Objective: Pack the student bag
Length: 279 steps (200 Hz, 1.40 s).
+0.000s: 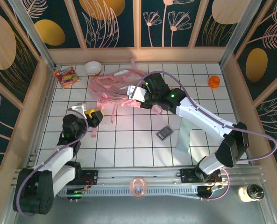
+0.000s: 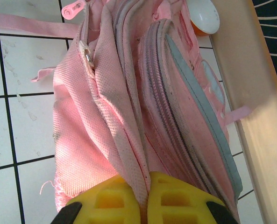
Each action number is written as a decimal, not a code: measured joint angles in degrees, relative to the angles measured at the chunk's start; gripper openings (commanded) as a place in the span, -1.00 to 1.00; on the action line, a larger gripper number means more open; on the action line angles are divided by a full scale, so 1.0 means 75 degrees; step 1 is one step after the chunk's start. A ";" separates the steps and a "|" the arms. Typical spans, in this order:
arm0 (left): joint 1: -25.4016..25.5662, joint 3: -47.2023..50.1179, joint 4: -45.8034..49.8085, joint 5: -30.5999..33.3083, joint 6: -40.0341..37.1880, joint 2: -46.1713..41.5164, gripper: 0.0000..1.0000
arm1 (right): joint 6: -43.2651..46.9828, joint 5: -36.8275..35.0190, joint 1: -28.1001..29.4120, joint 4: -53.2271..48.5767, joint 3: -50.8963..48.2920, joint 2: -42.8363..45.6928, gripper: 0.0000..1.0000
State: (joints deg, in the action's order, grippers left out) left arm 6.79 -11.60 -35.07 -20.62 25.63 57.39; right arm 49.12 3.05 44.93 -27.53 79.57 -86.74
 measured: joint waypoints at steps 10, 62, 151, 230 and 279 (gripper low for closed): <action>0.0064 -0.0003 -0.0239 0.0012 -0.0026 0.0309 0.19 | -0.0009 0.0000 0.0000 0.0003 0.0000 0.0000 -1.00; 0.0557 -0.0044 -0.1259 0.0015 -0.0221 0.1629 0.16 | -0.0020 0.0003 0.0000 0.0003 0.0000 0.0000 -1.00; 0.0571 -0.0650 -0.2366 0.0009 -0.0487 0.2949 -0.58 | -0.0140 0.0000 0.0000 0.0035 -0.0093 0.0009 -1.00; 0.0871 -0.0659 -0.1207 -0.0801 -0.0306 0.1760 -1.00 | -0.0807 -0.0662 0.0035 0.1309 -0.1425 0.0425 -1.00; 0.1052 -0.0796 -0.0099 -0.1670 -0.0475 0.1040 -1.00 | -0.1405 -0.0944 0.0277 0.2113 -0.2107 0.0533 -1.00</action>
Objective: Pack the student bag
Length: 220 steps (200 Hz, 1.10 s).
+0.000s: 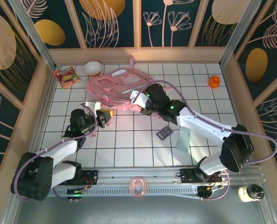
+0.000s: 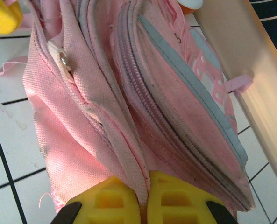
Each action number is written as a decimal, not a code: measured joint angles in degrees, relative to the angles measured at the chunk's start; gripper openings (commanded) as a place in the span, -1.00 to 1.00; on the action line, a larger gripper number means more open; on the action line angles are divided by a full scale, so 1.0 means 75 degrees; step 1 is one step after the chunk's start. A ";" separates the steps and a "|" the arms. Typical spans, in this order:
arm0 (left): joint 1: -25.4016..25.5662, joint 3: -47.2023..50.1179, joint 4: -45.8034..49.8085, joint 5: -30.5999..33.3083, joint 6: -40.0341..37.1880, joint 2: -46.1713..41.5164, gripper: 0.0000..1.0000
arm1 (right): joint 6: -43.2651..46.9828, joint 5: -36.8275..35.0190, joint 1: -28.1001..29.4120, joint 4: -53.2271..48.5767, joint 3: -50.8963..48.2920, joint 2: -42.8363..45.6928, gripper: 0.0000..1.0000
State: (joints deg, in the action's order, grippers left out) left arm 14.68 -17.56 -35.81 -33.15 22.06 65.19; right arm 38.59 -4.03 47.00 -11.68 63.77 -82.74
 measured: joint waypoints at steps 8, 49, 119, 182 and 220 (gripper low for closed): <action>0.0052 -0.0114 0.0166 -0.0195 -0.0047 -0.0035 -1.00 | -0.0070 -0.0070 0.0079 0.0157 -0.0114 0.0000 -1.00; 0.0533 -0.0871 0.1035 -0.0947 -0.0303 -0.0023 -1.00 | -0.0571 -0.0536 0.0452 0.0906 -0.0557 -0.0064 -1.00; 0.1559 -0.1413 0.1915 -0.0318 -0.0554 0.0723 -1.00 | -0.2075 -0.0708 0.0580 0.1661 -0.1408 -0.0245 0.04; 0.1702 -0.0621 0.2183 0.0868 -0.0455 0.0501 -1.00 | -0.7472 -0.0364 0.0332 0.1495 -0.3156 0.2060 0.24; 0.1705 -0.0498 0.2177 0.0976 -0.0367 0.0501 -1.00 | -1.0675 0.0099 -0.0096 0.1821 -0.4823 0.3209 0.30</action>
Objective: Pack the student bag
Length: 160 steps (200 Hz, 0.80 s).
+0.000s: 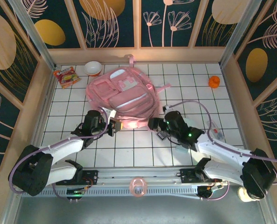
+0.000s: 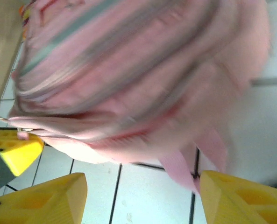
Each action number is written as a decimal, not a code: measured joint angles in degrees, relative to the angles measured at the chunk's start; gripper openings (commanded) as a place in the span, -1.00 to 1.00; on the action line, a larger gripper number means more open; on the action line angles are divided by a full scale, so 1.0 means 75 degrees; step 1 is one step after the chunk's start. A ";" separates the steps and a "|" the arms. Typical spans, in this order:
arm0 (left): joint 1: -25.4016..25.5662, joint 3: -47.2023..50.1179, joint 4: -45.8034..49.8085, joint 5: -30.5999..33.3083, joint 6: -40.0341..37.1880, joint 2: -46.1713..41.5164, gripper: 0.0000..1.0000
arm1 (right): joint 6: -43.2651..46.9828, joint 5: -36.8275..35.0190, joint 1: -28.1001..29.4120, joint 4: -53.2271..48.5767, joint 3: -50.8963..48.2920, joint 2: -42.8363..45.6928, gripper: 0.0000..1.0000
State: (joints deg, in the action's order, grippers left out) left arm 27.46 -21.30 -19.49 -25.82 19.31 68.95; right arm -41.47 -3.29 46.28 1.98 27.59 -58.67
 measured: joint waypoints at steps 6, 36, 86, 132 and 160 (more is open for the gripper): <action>0.0000 0.0000 0.0000 0.0009 0.0006 -0.0003 -1.00 | -0.0463 0.0093 -0.0041 0.0172 -0.0283 0.0105 0.31; 0.0000 0.0000 0.0000 0.0055 0.0055 -0.0003 -1.00 | -0.2186 0.0463 -0.0058 0.1122 -0.1227 0.0166 0.33; 0.0000 0.0000 -0.0020 0.0050 0.0152 -0.0003 -1.00 | -0.3538 0.0635 -0.0058 0.3028 -0.1285 -0.0810 0.34; 0.0000 0.0000 -0.0058 0.0044 0.0178 -0.0067 -1.00 | -0.3960 0.0644 -0.0067 0.3990 -0.1183 -0.2162 0.24; -0.0003 0.0000 -0.0055 -0.0061 0.0175 -0.0067 -1.00 | -0.4153 0.0679 -0.0073 0.4759 -0.1166 -0.2841 0.22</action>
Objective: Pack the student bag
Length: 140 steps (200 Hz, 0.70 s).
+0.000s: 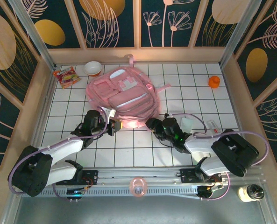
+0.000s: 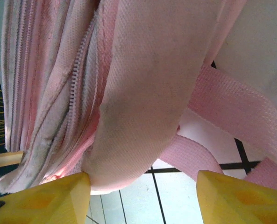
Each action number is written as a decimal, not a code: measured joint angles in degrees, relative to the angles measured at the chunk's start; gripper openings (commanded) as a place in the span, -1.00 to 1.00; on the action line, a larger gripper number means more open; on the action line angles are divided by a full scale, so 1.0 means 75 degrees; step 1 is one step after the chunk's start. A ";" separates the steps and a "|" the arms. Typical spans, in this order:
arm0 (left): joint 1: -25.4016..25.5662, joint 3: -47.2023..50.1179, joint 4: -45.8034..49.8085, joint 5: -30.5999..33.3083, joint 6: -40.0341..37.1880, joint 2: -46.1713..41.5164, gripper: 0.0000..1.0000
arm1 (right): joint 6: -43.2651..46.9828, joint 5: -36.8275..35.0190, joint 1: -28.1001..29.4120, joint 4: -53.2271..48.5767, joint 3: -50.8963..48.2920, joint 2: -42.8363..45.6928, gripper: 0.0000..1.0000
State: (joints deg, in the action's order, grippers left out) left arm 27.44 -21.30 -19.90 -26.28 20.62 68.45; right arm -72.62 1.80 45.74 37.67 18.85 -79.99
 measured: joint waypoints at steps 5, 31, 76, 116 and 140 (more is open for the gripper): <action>0.0000 0.0000 0.0000 -0.0023 0.0000 0.0000 -1.00 | -0.0017 0.0006 0.0000 0.0105 0.0026 -0.0102 0.22; 0.0000 0.0000 0.0000 -0.0122 0.0000 0.0000 -1.00 | -0.0134 0.0029 -0.0003 0.0615 0.0152 -0.0548 -0.03; 0.0000 0.0000 0.0006 -0.0294 0.0000 0.0000 -1.00 | -0.0341 0.0058 -0.0044 0.1311 0.0181 -0.0968 -0.82; 0.0178 -0.0221 0.0224 -0.0306 -0.0044 0.0029 -1.00 | -0.0242 -0.0152 0.0251 0.1250 0.0440 -0.0976 -0.97; 0.0568 -0.0635 0.0358 -0.0280 -0.0117 0.0236 -0.99 | -0.0052 -0.0289 0.0516 0.0930 0.0851 -0.0976 -1.00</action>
State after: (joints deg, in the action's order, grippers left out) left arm 31.70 -26.06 -17.21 -28.38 19.75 70.22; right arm -73.01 -0.36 49.60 44.64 25.23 -87.31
